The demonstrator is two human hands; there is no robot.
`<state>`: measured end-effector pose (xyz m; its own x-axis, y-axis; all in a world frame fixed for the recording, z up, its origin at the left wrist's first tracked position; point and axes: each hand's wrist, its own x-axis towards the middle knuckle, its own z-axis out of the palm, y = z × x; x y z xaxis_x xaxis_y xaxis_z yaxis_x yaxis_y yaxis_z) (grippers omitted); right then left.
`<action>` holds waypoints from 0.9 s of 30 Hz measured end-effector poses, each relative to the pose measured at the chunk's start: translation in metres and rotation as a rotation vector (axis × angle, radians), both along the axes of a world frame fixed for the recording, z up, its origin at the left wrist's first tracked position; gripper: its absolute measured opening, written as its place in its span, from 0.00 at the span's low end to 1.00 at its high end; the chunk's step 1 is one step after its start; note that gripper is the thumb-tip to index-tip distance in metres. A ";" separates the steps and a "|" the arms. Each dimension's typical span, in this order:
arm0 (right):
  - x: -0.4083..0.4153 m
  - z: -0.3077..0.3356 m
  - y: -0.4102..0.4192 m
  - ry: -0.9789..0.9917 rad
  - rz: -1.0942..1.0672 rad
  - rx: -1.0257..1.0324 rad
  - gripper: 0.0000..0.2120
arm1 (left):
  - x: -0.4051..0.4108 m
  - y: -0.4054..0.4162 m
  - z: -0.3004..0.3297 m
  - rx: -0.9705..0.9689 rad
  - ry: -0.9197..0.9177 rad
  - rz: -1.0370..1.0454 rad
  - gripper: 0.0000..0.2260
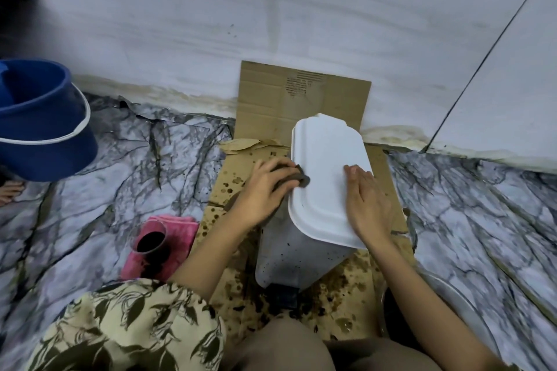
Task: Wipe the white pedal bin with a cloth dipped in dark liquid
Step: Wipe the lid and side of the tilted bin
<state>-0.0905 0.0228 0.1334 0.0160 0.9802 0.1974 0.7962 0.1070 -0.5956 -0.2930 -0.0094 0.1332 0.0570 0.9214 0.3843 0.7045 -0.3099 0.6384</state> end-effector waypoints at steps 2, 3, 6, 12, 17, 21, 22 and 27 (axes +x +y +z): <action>0.001 0.000 0.000 0.010 -0.019 0.015 0.27 | 0.006 -0.011 -0.005 -0.016 -0.060 0.022 0.12; 0.002 0.000 0.000 0.015 -0.022 0.022 0.27 | 0.008 -0.022 -0.009 -0.012 -0.094 0.022 0.12; 0.006 -0.001 0.000 0.034 -0.031 0.031 0.27 | 0.015 -0.055 -0.017 0.069 -0.072 -0.102 0.11; 0.002 0.000 0.003 0.045 0.005 0.039 0.28 | 0.004 -0.046 -0.010 0.121 0.143 -0.246 0.12; 0.005 -0.002 0.001 0.054 -0.012 0.036 0.28 | -0.004 -0.001 0.006 0.026 0.099 -0.109 0.11; 0.006 0.000 0.002 0.058 -0.048 0.042 0.28 | 0.017 -0.009 0.000 -0.061 -0.124 -0.053 0.14; 0.008 0.000 0.001 0.066 -0.051 0.043 0.28 | 0.024 -0.016 -0.001 -0.078 -0.205 -0.020 0.15; 0.014 -0.001 -0.003 0.056 -0.075 0.044 0.30 | 0.040 -0.046 -0.001 -0.060 -0.411 0.051 0.09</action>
<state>-0.0767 0.0199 0.1326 0.1014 0.9663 0.2368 0.7682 0.0752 -0.6357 -0.2526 -0.0558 0.1324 -0.1358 0.9406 0.3111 0.4004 -0.2351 0.8857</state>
